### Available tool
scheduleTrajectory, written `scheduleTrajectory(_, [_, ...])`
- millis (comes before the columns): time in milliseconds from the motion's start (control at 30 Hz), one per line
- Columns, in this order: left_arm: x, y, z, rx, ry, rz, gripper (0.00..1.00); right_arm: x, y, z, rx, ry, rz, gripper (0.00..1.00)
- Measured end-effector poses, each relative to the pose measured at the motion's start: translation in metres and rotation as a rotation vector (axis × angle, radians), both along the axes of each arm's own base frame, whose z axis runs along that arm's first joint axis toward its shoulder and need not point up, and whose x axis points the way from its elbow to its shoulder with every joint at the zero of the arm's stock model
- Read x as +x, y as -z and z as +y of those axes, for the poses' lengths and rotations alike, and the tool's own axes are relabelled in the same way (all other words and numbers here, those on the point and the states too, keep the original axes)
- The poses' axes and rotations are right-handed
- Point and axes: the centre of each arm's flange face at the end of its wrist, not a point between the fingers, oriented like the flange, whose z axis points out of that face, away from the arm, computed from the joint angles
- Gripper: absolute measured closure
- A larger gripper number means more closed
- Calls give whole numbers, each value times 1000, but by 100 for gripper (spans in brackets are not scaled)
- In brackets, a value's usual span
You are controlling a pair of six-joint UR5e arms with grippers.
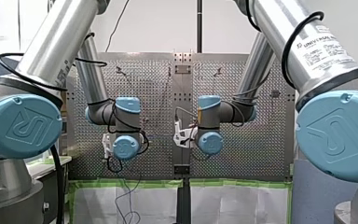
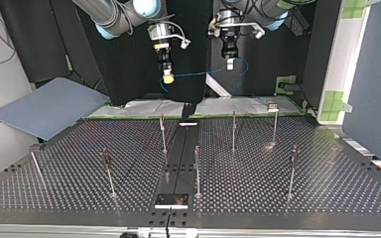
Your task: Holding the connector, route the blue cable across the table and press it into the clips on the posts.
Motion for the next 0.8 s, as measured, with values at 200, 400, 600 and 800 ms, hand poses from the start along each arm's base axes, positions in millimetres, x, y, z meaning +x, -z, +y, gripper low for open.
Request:
scheduleTrajectory(200, [0,0,0,0,0,0,100,0,0,0,0,0,0,89])
scheduleTrajectory(400, [0,0,0,0,0,0,100,0,0,0,0,0,0,100])
scheduleTrajectory(600, [0,0,0,0,0,0,100,0,0,0,0,0,0,100])
scheduleTrajectory(800, [0,0,0,0,0,0,100,0,0,0,0,0,0,100])
